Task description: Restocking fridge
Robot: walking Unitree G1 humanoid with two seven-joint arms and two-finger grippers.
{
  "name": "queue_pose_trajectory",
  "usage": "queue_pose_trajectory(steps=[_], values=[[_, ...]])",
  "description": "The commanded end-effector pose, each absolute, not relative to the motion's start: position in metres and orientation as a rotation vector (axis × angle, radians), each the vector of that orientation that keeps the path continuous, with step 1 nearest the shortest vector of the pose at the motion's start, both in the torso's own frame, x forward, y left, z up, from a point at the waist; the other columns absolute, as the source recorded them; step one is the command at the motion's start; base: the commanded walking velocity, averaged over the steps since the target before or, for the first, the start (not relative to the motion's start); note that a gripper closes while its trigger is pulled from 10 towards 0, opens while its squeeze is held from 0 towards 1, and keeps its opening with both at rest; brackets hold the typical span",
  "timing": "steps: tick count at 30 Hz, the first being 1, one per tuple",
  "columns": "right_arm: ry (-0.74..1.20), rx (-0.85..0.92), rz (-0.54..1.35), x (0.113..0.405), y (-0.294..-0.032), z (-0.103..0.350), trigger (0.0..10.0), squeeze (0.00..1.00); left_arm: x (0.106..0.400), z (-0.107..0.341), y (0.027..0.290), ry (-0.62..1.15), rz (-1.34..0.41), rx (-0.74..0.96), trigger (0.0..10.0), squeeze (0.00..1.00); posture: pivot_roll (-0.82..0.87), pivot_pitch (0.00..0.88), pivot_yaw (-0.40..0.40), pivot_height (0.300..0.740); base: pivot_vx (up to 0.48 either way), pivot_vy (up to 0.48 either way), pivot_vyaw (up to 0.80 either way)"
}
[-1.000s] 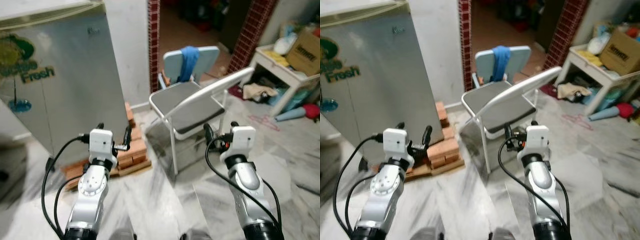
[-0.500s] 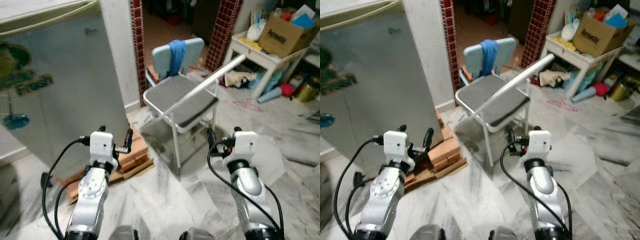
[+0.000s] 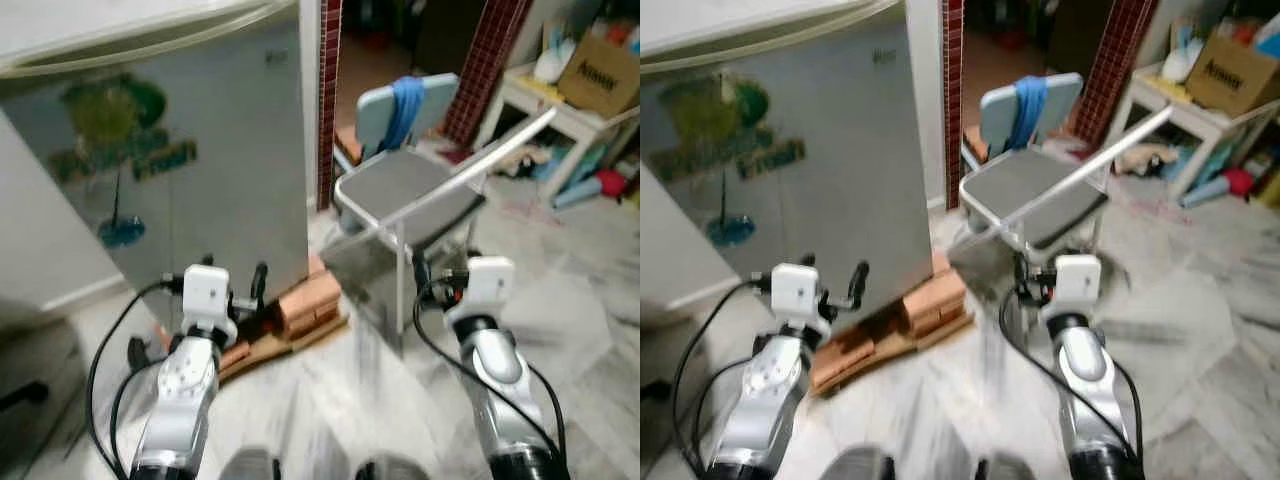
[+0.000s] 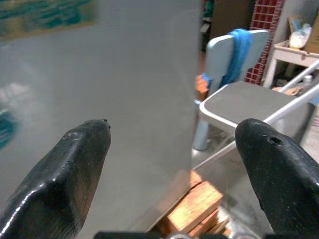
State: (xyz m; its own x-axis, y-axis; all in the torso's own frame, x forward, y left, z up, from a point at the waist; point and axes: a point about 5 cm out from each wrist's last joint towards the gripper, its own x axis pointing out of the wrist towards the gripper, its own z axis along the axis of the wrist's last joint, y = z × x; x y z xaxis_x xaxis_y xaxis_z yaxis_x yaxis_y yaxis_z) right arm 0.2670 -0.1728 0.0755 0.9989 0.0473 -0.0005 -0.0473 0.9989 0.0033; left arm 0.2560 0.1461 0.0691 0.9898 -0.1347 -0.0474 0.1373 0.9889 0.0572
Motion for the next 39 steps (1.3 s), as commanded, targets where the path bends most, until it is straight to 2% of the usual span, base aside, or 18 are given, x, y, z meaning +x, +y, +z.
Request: queue_pose_trajectory(steps=[1,7,16,39], values=[[-0.021,0.008,0.07,0.271,-0.165,0.08,10.0,0.0,0.256,0.069,0.152,0.057,-0.132,0.061,10.0,0.0,0.05,0.028,0.006,0.74,0.0,0.454,0.0],[-0.023,0.014,0.079,0.272,-0.163,0.081,10.0,0.0,0.256,0.065,0.148,0.076,-0.163,0.045,10.0,0.0,0.04,0.026,0.005,0.74,0.0,0.456,0.0],[-0.023,0.013,0.084,0.273,-0.163,0.081,10.0,0.0,0.256,0.065,0.149,0.081,-0.16,0.038,10.0,0.0,0.04,0.026,0.003,0.74,0.0,0.47,-0.65],[-0.016,0.019,0.097,0.276,-0.158,0.079,10.0,0.0,0.244,0.061,0.145,0.093,-0.181,0.057,10.0,0.0,0.05,0.028,-0.005,0.74,0.0,0.456,0.0]])
